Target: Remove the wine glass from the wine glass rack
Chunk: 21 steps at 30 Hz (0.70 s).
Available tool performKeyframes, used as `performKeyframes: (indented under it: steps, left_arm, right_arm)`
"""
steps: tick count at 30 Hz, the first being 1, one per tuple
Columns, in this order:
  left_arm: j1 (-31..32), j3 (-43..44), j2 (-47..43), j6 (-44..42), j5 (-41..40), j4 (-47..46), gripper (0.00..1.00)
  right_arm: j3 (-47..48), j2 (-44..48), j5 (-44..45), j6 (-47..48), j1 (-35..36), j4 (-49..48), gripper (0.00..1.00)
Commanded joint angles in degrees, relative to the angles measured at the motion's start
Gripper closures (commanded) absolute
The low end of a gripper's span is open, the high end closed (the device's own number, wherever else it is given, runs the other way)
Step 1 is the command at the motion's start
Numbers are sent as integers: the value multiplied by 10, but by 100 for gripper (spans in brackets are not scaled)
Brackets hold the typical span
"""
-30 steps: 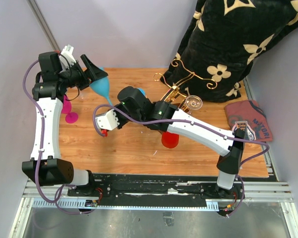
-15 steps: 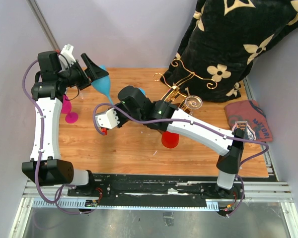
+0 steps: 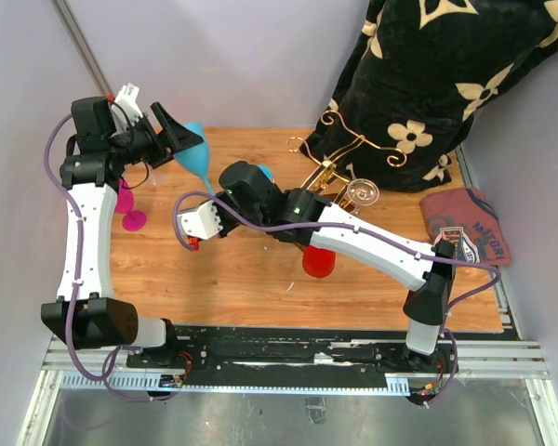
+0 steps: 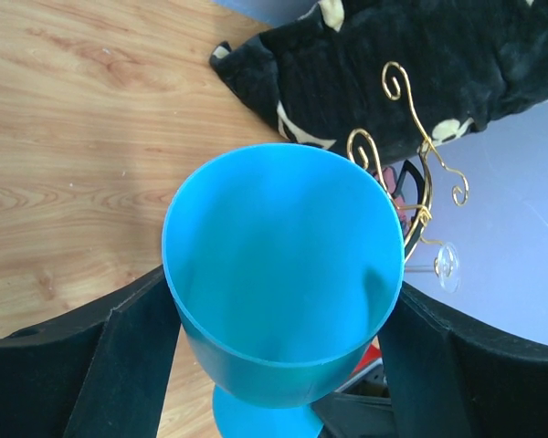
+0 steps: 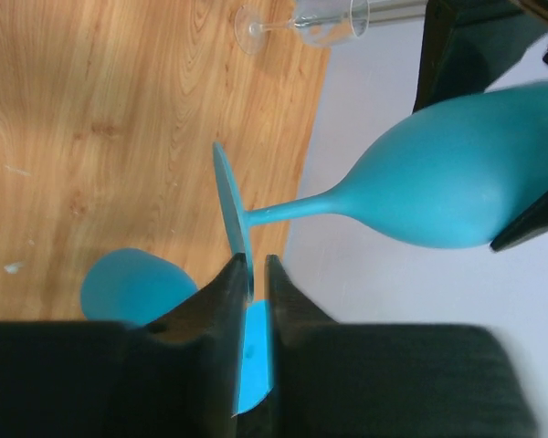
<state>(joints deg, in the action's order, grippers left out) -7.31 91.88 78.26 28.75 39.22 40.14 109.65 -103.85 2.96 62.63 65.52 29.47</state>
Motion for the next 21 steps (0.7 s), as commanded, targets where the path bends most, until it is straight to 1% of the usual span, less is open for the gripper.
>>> performKeyframes:
  steps: [1,2,5,6,8,10,16,18,21]
  left_arm:
    - [2,-1,-12,-6,5,-10,21]
    - [2,1,-12,-9,-2,-8,21]
    - [1,8,-10,-22,-32,-7,20]
    - [1,8,-9,-24,-44,-11,19]
    - [1,3,-10,-28,-68,-30,17]
    - [2,-9,-12,-31,-96,-57,15]
    - [11,-69,-13,-35,-197,-159,16]
    - [32,-79,-3,-52,-252,-183,17]
    - [86,-85,23,-85,-338,-223,17]
  right_arm:
    - [-15,3,33,-23,-6,-65,66]
    - [-22,7,37,-26,-6,-76,50]
    - [-45,24,46,-42,-6,-97,18]
    - [-56,33,49,-49,-6,-105,9]
    - [-84,55,53,-57,-5,-123,1]
    - [-118,84,52,-72,-6,-138,1]
    - [-228,201,27,-132,-4,-180,2]
    - [-253,235,10,-159,-3,-183,1]
    - [-278,274,-10,-191,-1,-177,2]
